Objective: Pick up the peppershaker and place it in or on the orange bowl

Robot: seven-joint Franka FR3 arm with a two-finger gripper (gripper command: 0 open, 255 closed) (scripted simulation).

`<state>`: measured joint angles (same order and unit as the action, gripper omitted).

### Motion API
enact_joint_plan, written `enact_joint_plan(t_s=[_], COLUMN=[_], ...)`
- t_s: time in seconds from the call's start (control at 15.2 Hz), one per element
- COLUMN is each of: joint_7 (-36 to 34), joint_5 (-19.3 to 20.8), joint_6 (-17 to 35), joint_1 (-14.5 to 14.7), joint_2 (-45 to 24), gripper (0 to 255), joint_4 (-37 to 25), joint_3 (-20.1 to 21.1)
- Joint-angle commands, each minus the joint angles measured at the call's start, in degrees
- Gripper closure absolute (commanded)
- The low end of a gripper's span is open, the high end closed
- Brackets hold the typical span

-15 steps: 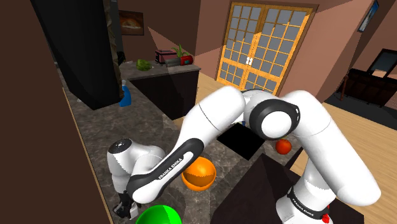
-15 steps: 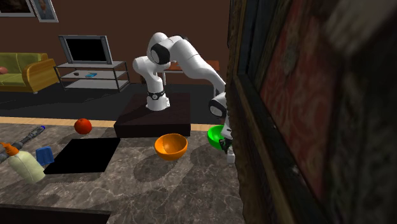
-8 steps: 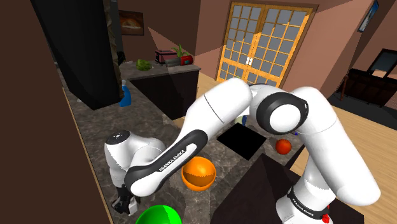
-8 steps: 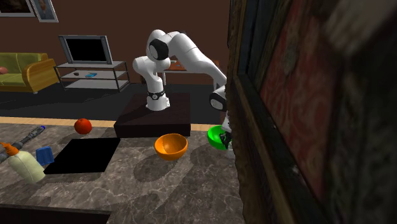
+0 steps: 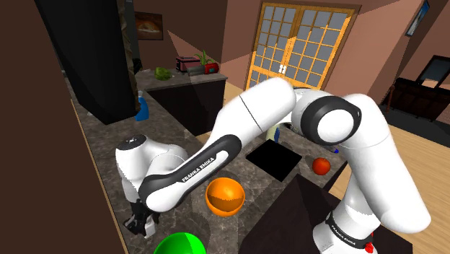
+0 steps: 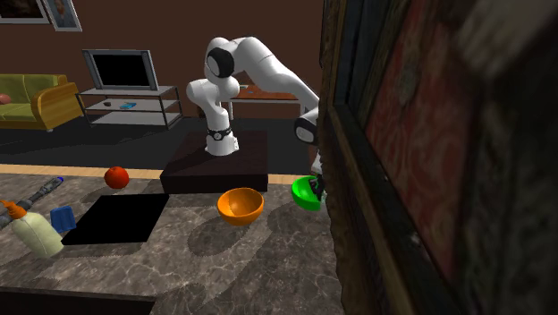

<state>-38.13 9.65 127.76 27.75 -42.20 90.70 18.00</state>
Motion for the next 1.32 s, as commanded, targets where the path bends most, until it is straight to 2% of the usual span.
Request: enact_joint_plan(t_s=[0.0, 0.79, 1.25], joint_7=[0.0, 0.4, 6.7], joint_5=[-0.2, -1.7, -5.0], joint_6=[-0.9, -6.9, 0.0], joint_1=[-0.1, -0.9, -8.5], joint_2=[1.0, 6.1, 18.9], gripper=[255, 255, 255], joint_4=[0.0, -1.0, 18.7], joint_3=[0.2, 1.4, 2.1])
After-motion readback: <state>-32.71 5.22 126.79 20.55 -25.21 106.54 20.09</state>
